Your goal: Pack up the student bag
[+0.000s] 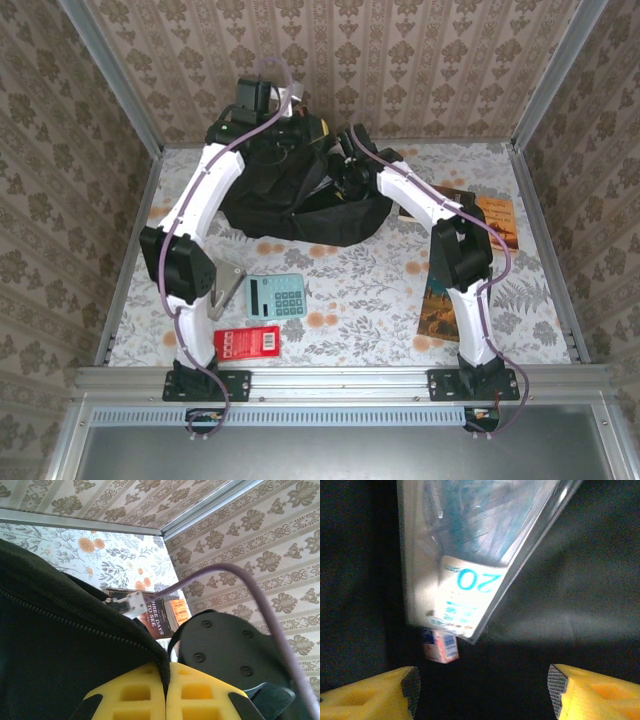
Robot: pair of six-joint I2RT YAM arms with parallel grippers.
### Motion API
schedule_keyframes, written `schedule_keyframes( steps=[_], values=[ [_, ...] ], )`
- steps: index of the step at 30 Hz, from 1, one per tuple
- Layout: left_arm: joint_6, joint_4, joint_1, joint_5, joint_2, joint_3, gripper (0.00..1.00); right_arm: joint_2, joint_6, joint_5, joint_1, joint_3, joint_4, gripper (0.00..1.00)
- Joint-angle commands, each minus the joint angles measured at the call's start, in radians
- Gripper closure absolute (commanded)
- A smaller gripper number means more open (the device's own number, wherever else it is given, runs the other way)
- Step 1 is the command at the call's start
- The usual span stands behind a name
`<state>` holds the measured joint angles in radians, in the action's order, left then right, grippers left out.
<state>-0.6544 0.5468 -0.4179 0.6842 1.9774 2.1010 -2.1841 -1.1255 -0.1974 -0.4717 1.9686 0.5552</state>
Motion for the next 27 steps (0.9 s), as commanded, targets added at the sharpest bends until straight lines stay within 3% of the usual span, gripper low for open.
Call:
schedule_keyframes(
  steps=[1, 5, 11, 27],
  values=[
    [-0.017, -0.09, -0.018, 0.048, -0.006, 0.071, 0.98, -0.035, -0.066, -0.04, -0.031, 0.055, -0.012, 0.29],
    [-0.019, -0.094, -0.025, 0.046, 0.003, 0.072, 0.98, -0.075, -0.108, -0.096, -0.045, 0.092, -0.077, 0.29],
    [-0.004, -0.077, -0.017, 0.03, -0.006, 0.056, 0.98, -0.077, -0.042, -0.092, -0.049, 0.108, -0.047, 0.27],
    [0.012, -0.119, 0.076, -0.009, -0.058, -0.09, 0.99, 0.321, 0.372, -0.058, -0.021, -0.251, -0.123, 0.14]
  ],
)
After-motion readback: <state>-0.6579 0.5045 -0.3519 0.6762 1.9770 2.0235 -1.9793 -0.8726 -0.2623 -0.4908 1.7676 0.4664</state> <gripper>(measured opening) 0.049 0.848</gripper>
